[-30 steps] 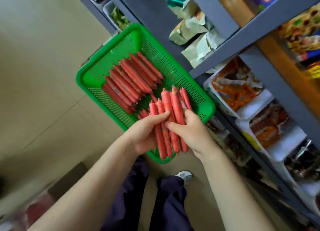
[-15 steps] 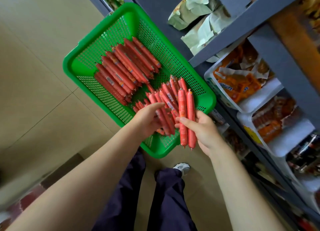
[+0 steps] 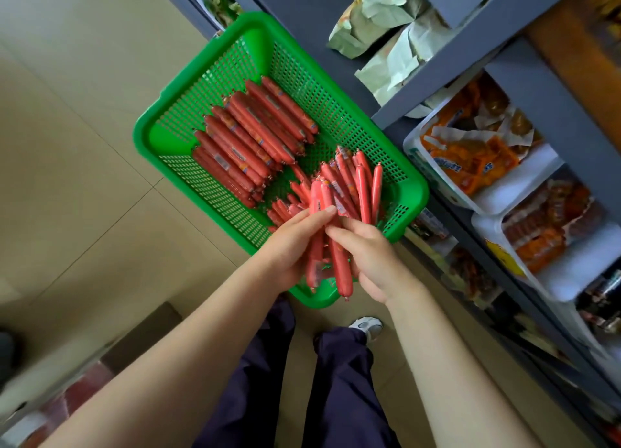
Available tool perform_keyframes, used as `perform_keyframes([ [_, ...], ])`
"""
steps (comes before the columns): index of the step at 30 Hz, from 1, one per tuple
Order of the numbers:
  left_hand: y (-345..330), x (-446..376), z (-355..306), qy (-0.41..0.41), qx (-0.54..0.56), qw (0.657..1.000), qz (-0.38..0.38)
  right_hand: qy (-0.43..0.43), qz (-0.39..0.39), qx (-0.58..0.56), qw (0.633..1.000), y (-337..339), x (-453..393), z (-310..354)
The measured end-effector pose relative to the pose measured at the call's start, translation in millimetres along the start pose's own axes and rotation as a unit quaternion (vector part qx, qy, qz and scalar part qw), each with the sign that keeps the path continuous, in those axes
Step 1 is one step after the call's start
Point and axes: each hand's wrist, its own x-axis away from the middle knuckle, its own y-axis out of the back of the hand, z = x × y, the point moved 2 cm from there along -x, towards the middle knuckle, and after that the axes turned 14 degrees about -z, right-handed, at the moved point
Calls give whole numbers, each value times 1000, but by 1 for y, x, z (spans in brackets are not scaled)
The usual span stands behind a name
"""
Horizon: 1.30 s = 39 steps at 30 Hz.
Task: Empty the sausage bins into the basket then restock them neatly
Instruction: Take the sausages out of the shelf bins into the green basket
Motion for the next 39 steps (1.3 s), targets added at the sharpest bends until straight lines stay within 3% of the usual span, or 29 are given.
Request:
perform_keyframes([
  [6, 25, -15, -24, 5, 91, 992, -84, -60, -11, -55, 997, -19, -9, 9],
  [10, 42, -27, -42, -22, 232, 967, -105, -55, -14, -12, 998, -34, -10, 6],
  [12, 49, -29, -47, -31, 249, 962, -109, -48, -31, -6, 998, -43, -11, 4],
  [18, 55, -29, -50, -97, 171, 970, -142, -46, -111, -69, 990, -68, -23, 5],
  [23, 61, -26, -58, -92, 95, 982, -135, -34, -106, -81, 990, -90, -34, 4],
  [26, 70, -21, -66, -108, -70, 979, -158, -17, -131, -84, 988, -100, -42, 9],
  [27, 76, -20, -68, -146, -152, 959, -190, -13, -140, -85, 986, -101, -45, 13],
  [28, 86, -17, -69, -212, -246, 914, -242, -11, -148, -82, 986, -102, -48, 17],
  [30, 107, -6, -70, -384, -390, 765, -339, 1, -154, -61, 986, -106, -54, 26],
  [31, 118, -3, -67, -440, -424, 706, -358, 9, -150, -55, 987, -111, -55, 32],
  [32, 129, -1, -63, -463, -442, 672, -372, 17, -146, -53, 988, -116, -58, 37],
  [33, 140, -4, -55, -459, -455, 659, -385, 20, -140, -55, 988, -124, -61, 41],
  [36, 158, -7, -35, -410, -486, 675, -375, -5, -153, -54, 987, -134, -76, 39],
  [39, 161, -9, -21, -416, -510, 668, -347, -64, -142, -63, 986, -133, -91, 23],
])
